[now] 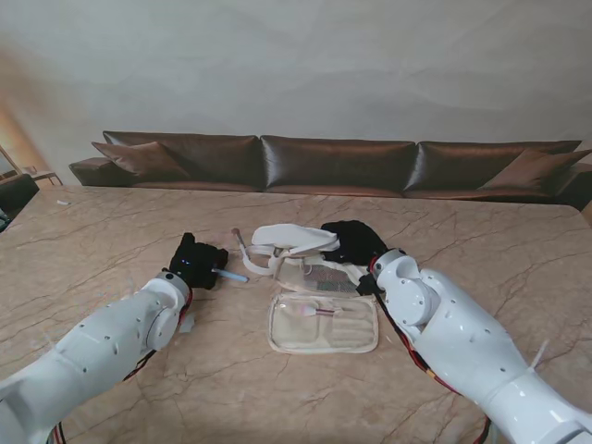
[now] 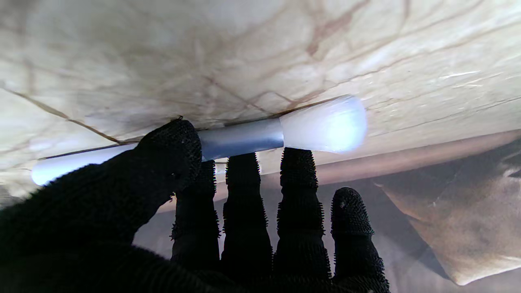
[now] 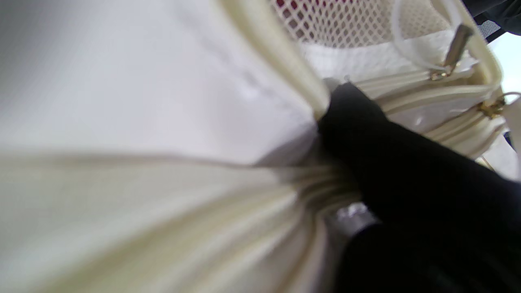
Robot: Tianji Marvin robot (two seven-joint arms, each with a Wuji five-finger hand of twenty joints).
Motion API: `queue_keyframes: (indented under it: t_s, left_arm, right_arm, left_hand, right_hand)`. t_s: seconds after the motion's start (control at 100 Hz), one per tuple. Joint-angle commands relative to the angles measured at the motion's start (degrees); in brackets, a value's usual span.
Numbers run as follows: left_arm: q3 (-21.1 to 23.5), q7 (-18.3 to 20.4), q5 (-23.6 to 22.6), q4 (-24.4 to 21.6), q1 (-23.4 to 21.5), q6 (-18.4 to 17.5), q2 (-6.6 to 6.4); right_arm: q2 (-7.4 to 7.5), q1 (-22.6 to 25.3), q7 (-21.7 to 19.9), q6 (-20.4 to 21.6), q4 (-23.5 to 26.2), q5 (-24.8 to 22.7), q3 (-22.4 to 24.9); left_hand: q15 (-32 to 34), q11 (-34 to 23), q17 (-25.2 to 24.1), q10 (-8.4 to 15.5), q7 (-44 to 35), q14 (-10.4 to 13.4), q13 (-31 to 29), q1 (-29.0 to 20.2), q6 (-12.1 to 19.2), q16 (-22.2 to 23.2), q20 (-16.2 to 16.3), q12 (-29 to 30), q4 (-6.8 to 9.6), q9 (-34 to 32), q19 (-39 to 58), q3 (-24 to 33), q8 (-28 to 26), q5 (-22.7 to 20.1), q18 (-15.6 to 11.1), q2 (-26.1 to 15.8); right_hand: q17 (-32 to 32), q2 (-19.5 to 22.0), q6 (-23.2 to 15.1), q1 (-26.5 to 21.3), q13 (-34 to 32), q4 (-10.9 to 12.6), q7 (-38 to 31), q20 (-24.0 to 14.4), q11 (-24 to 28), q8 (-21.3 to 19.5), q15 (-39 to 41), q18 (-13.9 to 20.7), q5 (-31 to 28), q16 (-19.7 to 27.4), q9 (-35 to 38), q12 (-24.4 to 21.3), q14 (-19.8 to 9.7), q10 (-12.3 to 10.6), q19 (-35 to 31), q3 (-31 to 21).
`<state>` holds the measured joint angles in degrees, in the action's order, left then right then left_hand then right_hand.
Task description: Pack the cosmetics bag
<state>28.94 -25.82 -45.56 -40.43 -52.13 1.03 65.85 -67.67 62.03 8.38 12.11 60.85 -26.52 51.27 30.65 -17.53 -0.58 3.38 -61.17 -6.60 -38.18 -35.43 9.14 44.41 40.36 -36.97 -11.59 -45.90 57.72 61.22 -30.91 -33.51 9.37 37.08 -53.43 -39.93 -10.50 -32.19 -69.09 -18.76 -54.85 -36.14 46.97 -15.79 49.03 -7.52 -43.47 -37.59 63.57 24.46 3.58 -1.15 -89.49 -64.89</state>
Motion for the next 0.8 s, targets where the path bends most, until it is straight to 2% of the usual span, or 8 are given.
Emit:
queue_keyframes:
  t_s: [0.0,0.07,0.15,0.2,0.23,0.42,0.64,0.79]
  left_arm:
    - [-2.3,1.4,-0.2,3.0,-3.3,0.0,-0.37]
    - [-1.2,0.9,-0.7,2.4,-4.1,0.0,-0.63]
    - [0.5,0.4,-1.6,1.4,-5.3,0.1,-1.18]
    - [1.3,-0.2,-2.1,1.2,-5.7,-0.2,-1.43]
    - [2.0,-0.4,-2.5,0.8,-6.1,-0.4,-1.70]
    - [4.9,-1.6,-4.0,0.2,-7.6,-1.3,-2.61]
    - [7.8,-0.6,-4.4,-0.9,-8.9,-1.6,-3.03]
    - [8.6,-1.1,-4.2,-0.6,-9.2,-1.5,-2.89]
  right_arm:
    - [-0.42,0.4,0.1,0.1,0.5,0.0,-0.1]
    - [-0.49,0.4,0.3,0.1,0.4,0.1,-0.2]
    - [-0.53,0.4,0.4,0.2,0.4,0.2,-0.3]
    - [-0.54,0.5,0.4,0.2,0.4,0.2,-0.3]
    - [-0.55,0.5,0.4,0.2,0.4,0.2,-0.3]
    - [-0.55,0.5,0.5,0.4,0.5,0.1,-0.4]
    - [-0.47,0.8,0.4,0.2,0.9,0.0,-0.3]
    - [-0.38,1.1,0.3,0.0,1.3,0.0,0.0]
  left_hand:
    - [0.4,-7.9,-0.5,3.2,-1.8,-0.6,-1.0,1.1,6.6,1.0,0.9,-4.4,-2.75,-10.8,-0.2,-2.6,0.2,-7.2,1.0,3.2]
    - [-0.6,-7.0,-0.8,3.3,0.4,-0.4,0.4,0.8,5.8,0.9,0.7,-4.2,-2.63,-8.0,-1.0,-2.5,1.6,-5.0,1.0,2.8]
    - [-3.1,-9.4,-1.6,3.1,7.7,-0.1,3.2,2.7,1.7,-0.1,0.6,5.4,-2.28,-0.8,-2.6,-0.4,5.8,-1.8,0.7,2.4]
    - [-4.4,-8.4,-2.3,2.4,15.6,-0.1,5.7,7.2,-2.2,-1.0,0.6,8.2,2.73,3.2,-3.5,3.2,7.2,-0.5,0.7,-0.8]
    - [-5.2,-7.6,-2.8,1.8,20.4,-0.2,7.3,8.0,-3.7,-1.6,0.5,9.2,4.00,5.6,-4.0,3.2,8.0,0.9,0.7,-0.8]
    - [-8.3,-3.9,-3.8,-1.4,32.8,-0.6,20.1,9.3,-5.2,-4.7,-2.0,14.5,3.73,20.4,-9.9,2.7,12.2,6.1,0.2,0.5]
    - [-7.6,-4.1,-3.6,-1.7,31.5,-0.6,21.2,9.6,-4.5,-5.5,-2.4,15.4,3.57,21.4,-11.8,2.7,11.6,4.5,0.2,0.3]
    - [-6.7,-5.4,-3.7,-1.5,20.1,-0.5,19.7,9.7,-0.8,-5.9,-0.9,15.0,3.14,19.0,-10.6,2.6,5.8,1.6,0.4,0.2]
  right_hand:
    - [-3.2,5.8,-7.0,-4.7,-6.2,1.0,-5.2,-1.7,2.1,0.0,5.0,1.0,-3.0,-1.0,2.2,0.4,-2.3,-0.5,-6.4,-3.2]
    - [-3.2,5.8,-7.0,-4.7,-6.2,1.0,-5.2,-1.7,2.1,0.0,5.1,1.1,-3.0,-1.0,2.2,0.4,-2.3,-0.5,-6.4,-3.2]
    - [-3.2,5.8,-7.1,-4.6,-6.2,1.0,-5.2,-1.7,2.1,0.1,5.1,1.1,-3.0,-1.0,2.2,0.4,-2.3,-0.5,-6.4,-3.2]
    - [-3.2,5.8,-7.0,-4.6,-6.2,1.0,-5.2,-1.7,2.1,0.1,5.1,1.1,-3.0,-1.0,2.3,0.4,-2.3,-0.5,-6.4,-3.2]
    - [-3.2,5.8,-7.0,-4.7,-6.2,1.0,-5.2,-1.7,2.1,0.1,5.2,1.1,-3.0,-1.0,2.3,0.4,-2.3,-0.5,-6.4,-3.2]
    - [-3.3,5.8,-7.0,-4.7,-6.2,1.0,-5.1,-1.7,2.1,0.1,5.3,1.1,-2.9,-1.0,2.3,0.4,-2.3,-0.5,-6.5,-3.2]
    - [-3.4,5.8,-6.9,-4.7,-6.3,1.0,-5.2,-1.7,2.1,0.1,5.6,1.1,-3.0,-1.1,2.3,0.4,-2.3,-0.5,-6.6,-3.2]
    - [-3.5,5.8,-6.8,-4.6,-6.3,1.0,-5.2,-1.7,2.2,0.1,5.7,1.1,-3.0,-1.1,2.3,0.4,-2.3,-0.4,-6.6,-3.2]
